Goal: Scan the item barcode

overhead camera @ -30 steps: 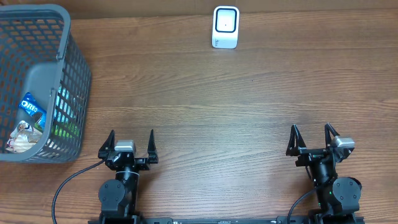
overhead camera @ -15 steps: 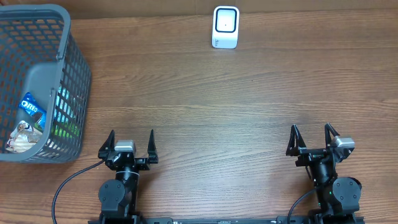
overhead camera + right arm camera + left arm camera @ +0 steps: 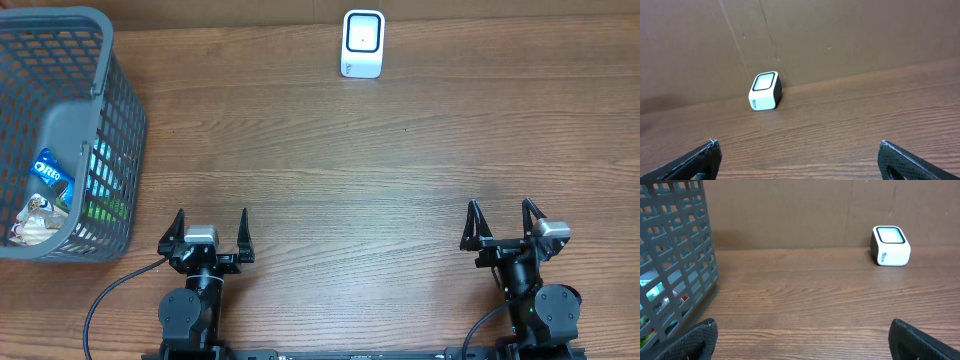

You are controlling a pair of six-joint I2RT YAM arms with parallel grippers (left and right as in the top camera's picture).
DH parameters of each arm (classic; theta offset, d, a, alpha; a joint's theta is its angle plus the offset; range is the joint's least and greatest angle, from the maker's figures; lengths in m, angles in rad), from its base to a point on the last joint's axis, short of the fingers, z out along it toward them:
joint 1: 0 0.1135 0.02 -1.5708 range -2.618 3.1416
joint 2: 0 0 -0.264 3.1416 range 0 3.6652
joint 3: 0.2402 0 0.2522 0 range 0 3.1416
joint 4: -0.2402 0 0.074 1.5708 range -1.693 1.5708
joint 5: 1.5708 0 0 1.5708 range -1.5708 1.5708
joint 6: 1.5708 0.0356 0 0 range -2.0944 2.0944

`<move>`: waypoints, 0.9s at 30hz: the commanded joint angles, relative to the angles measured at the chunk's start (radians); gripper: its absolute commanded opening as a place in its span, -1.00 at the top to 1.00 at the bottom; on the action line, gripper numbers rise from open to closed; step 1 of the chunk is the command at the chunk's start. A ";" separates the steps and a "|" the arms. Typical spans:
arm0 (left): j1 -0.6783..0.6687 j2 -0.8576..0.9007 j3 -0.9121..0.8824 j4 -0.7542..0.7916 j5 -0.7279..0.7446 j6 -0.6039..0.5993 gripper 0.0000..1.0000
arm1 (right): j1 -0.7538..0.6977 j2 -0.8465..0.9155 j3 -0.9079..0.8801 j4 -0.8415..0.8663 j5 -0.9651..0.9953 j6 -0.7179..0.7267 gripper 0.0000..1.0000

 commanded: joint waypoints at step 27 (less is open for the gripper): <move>0.003 -0.011 -0.004 0.003 0.003 0.019 -0.99 | 0.006 -0.010 -0.010 0.002 0.006 -0.005 -1.00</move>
